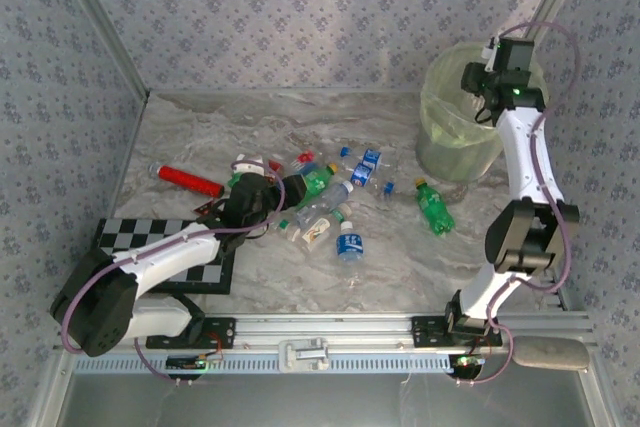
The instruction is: Put the plastic bottles in the bin
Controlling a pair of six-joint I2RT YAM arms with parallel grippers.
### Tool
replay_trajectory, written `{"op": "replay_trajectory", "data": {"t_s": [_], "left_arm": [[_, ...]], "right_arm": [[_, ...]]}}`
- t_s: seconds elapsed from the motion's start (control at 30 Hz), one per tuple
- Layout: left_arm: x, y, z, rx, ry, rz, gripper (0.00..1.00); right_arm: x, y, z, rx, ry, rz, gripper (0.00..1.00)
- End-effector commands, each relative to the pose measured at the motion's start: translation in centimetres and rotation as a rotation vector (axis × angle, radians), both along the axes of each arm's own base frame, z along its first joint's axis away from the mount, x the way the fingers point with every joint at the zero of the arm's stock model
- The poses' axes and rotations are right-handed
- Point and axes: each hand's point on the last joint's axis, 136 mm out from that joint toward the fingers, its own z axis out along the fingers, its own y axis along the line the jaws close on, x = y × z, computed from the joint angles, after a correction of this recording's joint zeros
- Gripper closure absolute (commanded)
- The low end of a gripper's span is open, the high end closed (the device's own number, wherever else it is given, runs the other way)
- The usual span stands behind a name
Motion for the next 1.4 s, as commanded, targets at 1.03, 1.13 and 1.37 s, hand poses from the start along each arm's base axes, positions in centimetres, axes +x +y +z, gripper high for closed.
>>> {"op": "replay_trajectory", "data": {"t_s": [1.03, 1.13, 1.37], "left_arm": [[-0.6, -4.9, 3.7, 0.123, -0.127, -0.181, 0.0], [-0.5, -4.8, 4.2, 0.112, -0.144, -0.171, 0.0], [0.0, -2.7, 5.1, 0.072, -0.156, -0.103, 0.0]], "right_arm": [[-5.1, 5.4, 9.8, 0.005, -0.147, 0.088, 0.0], [-7.0, 7.2, 10.9, 0.007, -0.197, 0.126, 0.0], [-11.5, 13.3, 9.5, 0.063, -0.222, 0.312, 0.0]]}}
